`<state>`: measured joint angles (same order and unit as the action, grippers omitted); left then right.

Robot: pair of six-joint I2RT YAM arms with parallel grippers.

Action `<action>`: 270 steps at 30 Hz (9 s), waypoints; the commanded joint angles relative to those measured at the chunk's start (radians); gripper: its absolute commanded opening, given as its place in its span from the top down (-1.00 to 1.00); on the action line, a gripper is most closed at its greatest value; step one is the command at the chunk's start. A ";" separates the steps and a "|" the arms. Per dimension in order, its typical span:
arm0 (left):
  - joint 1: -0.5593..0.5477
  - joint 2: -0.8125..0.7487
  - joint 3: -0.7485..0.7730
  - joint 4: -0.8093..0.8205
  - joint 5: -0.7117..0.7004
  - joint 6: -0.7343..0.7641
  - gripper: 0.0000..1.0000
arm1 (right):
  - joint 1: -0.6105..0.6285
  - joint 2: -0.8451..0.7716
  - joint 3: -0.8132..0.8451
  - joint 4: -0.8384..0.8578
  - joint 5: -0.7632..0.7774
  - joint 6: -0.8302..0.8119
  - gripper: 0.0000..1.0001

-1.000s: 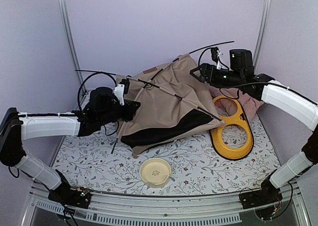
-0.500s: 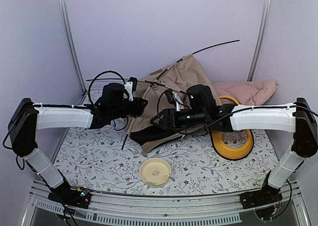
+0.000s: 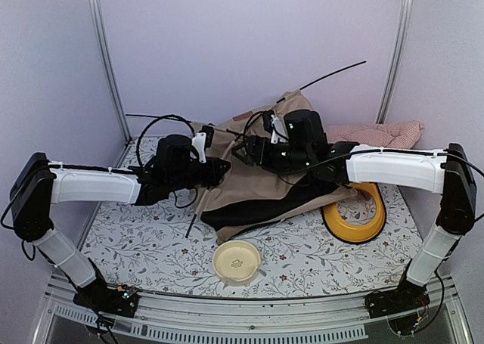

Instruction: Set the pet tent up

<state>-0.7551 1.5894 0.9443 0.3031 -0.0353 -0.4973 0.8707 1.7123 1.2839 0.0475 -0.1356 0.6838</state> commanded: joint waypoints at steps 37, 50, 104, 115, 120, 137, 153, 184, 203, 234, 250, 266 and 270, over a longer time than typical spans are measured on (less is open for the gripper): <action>-0.126 -0.159 -0.120 0.182 -0.068 0.230 0.91 | 0.003 0.285 0.454 -0.286 0.076 0.011 0.56; -0.031 -0.369 0.103 -0.248 0.003 0.285 0.10 | 0.022 0.264 0.664 -0.580 0.266 -0.219 1.00; 0.048 -0.106 0.391 -0.717 0.053 0.744 0.53 | -0.036 0.092 0.819 -0.936 0.393 -0.718 1.00; 0.017 -0.104 0.332 -0.502 0.014 0.667 1.00 | -0.036 0.110 0.862 -0.890 0.398 -0.729 0.96; 0.020 -0.159 0.293 -0.318 -0.035 0.598 1.00 | -0.036 0.104 0.864 -0.806 0.388 -0.725 0.38; 0.110 -0.129 0.344 -0.007 -0.026 0.388 1.00 | 0.034 -0.082 0.633 -0.453 0.389 -0.714 -0.88; 0.112 0.040 0.553 0.047 -0.004 0.238 1.00 | 0.055 -0.233 -0.145 0.142 -0.004 -0.418 -0.80; 0.071 0.139 0.774 -0.003 0.086 0.121 1.00 | 0.056 0.161 -0.225 0.473 -0.224 -0.287 0.04; 0.062 0.147 0.824 -0.062 0.114 0.099 1.00 | 0.057 0.151 -0.281 0.462 -0.240 -0.280 0.42; 0.032 -0.393 0.072 -0.049 -0.109 0.253 -0.13 | 0.166 -0.110 -0.223 0.251 -0.281 -0.335 1.00; 0.111 0.029 0.040 0.665 -0.045 0.645 -0.29 | 0.225 -0.163 -0.126 0.109 -0.256 -0.357 1.00; 0.157 0.267 0.235 0.870 0.050 0.697 -0.11 | 0.247 -0.147 -0.081 0.046 -0.230 -0.360 1.00; 0.169 0.274 0.265 0.858 0.102 0.694 0.00 | 0.250 -0.140 -0.045 0.037 -0.227 -0.360 1.00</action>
<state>-0.6067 1.8511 1.1656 1.1248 0.0051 0.1898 1.1175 1.5906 1.1675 0.0505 -0.3958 0.3504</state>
